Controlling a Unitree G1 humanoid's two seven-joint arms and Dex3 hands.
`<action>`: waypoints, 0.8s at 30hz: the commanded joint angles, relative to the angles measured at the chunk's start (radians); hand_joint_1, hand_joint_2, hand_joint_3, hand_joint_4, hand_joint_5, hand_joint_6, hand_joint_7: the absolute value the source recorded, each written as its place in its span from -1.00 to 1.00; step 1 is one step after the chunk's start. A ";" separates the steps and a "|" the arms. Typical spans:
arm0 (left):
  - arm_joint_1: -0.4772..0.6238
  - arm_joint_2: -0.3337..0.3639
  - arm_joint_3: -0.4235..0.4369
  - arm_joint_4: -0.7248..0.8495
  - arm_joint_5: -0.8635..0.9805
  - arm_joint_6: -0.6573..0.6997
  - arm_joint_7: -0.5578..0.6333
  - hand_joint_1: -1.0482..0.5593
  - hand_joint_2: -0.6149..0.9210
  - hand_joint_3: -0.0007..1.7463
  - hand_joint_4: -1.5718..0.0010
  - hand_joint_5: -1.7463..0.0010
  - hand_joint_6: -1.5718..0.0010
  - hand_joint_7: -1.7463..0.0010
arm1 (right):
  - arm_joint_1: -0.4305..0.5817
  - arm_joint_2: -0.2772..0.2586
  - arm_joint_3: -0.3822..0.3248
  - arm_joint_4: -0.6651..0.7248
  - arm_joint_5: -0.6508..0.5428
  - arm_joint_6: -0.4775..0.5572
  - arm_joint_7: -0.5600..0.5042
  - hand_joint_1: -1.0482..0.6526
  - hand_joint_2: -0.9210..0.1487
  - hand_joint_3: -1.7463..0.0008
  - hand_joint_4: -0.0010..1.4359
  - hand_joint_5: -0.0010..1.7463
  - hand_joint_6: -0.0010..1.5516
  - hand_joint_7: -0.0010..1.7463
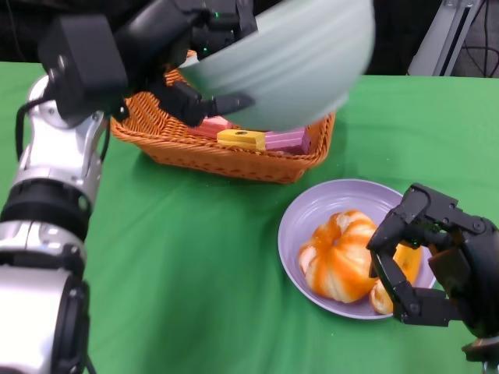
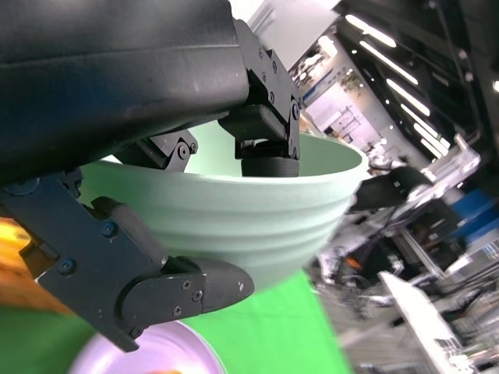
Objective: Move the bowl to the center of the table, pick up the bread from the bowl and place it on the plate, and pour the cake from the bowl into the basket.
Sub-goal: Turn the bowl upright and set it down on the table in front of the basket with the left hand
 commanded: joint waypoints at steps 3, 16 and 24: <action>0.055 0.074 -0.039 -0.065 0.048 -0.150 0.060 -0.04 0.69 0.06 -0.11 -1.00 0.20 -0.97 | -0.006 -0.017 -0.016 -0.013 0.011 0.011 -0.004 0.11 -0.07 -0.34 0.06 0.88 -0.13 0.64; 0.213 0.194 -0.065 -0.158 0.130 -0.403 0.193 -0.02 0.50 0.21 -0.04 -1.00 0.10 -0.78 | -0.021 -0.027 -0.029 -0.009 0.009 0.019 0.003 0.08 -0.18 -0.20 0.06 0.87 -0.14 0.65; 0.311 0.252 -0.059 -0.210 0.222 -0.516 0.307 -0.01 0.50 0.21 -0.04 -0.99 0.01 -0.60 | -0.029 -0.026 -0.032 -0.009 0.016 0.028 0.008 0.08 -0.21 -0.18 0.06 0.86 -0.13 0.64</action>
